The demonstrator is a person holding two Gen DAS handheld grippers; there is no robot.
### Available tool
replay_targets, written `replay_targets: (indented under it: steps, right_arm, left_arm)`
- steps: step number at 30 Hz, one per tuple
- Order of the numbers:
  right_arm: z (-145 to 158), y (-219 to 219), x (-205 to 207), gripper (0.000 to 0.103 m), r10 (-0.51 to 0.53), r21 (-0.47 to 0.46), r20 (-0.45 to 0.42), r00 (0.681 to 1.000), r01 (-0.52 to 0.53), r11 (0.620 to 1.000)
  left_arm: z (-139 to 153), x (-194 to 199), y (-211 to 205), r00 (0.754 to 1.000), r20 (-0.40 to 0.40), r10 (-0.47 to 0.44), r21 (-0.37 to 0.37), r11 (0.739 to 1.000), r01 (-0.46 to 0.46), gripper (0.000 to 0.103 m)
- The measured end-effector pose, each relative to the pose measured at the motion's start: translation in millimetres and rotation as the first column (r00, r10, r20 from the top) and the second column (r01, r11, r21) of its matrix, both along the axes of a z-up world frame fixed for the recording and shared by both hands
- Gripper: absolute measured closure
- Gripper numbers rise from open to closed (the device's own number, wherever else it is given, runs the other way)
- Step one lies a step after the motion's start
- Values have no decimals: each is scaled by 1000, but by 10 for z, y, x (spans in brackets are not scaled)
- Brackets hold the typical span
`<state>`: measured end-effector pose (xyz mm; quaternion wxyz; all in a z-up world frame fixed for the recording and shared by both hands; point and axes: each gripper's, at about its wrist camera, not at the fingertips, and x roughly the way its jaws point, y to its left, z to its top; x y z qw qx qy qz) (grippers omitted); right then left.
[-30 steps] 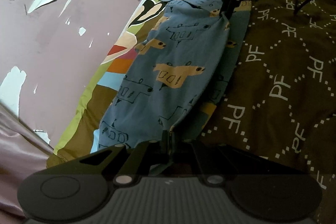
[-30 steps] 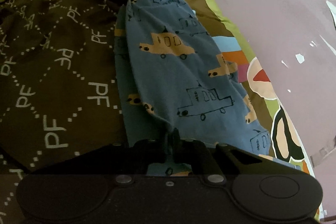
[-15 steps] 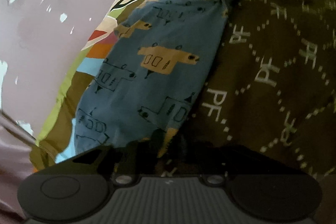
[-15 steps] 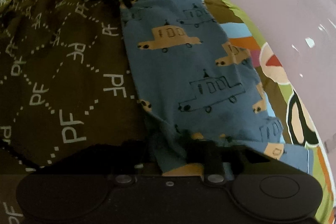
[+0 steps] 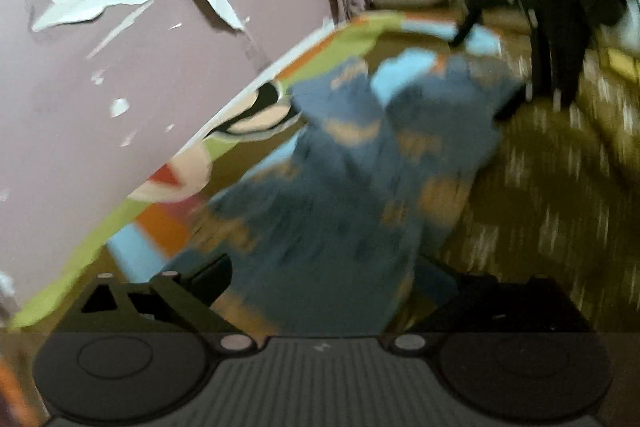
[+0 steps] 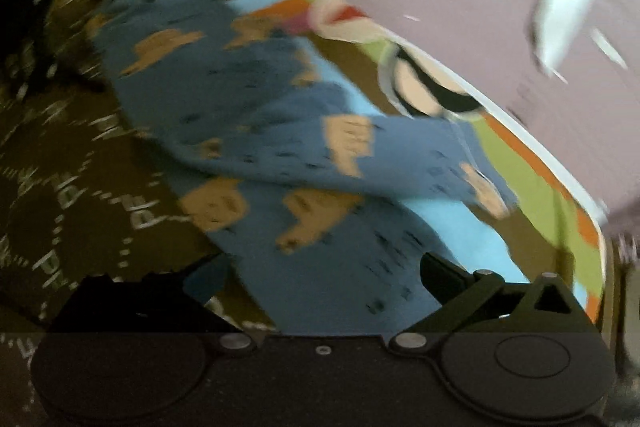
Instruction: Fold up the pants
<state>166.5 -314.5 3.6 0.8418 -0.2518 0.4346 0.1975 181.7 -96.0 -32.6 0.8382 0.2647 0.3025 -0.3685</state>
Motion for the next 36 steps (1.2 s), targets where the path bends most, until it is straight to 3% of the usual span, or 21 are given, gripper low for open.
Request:
replay_targets:
  steps: [4,7,12,16,22,24,27,29,36]
  right_arm:
    - [-53,-373,200,1,-179,75,11,984,177,981]
    - [-99,-623,353,1,-279,140,-36,960,281,949]
    - [-63,-778,521,1,-288,207,-31,957,288,935]
    - [-55,-740,672,2,-257,309,-67,964,265,913]
    - [-91,-427,983,12,-216,399,-128,968,250,882]
    - [-122,-324,1097,18,-219,410,-148,964,261,874]
    - [-192,-182,1375,32,-266,392,-179,947,317,864]
    - [-246,-138,1555,40,-302,380,-194,933,356,854]
    - [-413,-97,2081,49,-429,320,-219,876,480,817]
  left_arm:
    - [-26,292,-406,994,-106,37,-150,987,-53,3]
    - [-111,442,-559,982,-177,70,-208,972,-106,6]
    - [-280,529,-555,956,-284,74,-250,957,-149,17]
    - [-405,609,-506,928,-366,67,-260,950,-172,23]
    - [-526,723,-424,862,-499,88,-267,931,-250,45]
    - [-543,769,-401,844,-528,92,-270,924,-270,60]
    - [-582,850,-378,814,-567,124,-262,910,-321,74]
    - [-605,885,-373,803,-579,142,-253,905,-342,76]
    - [-614,899,-491,799,-573,182,-214,908,-360,75]
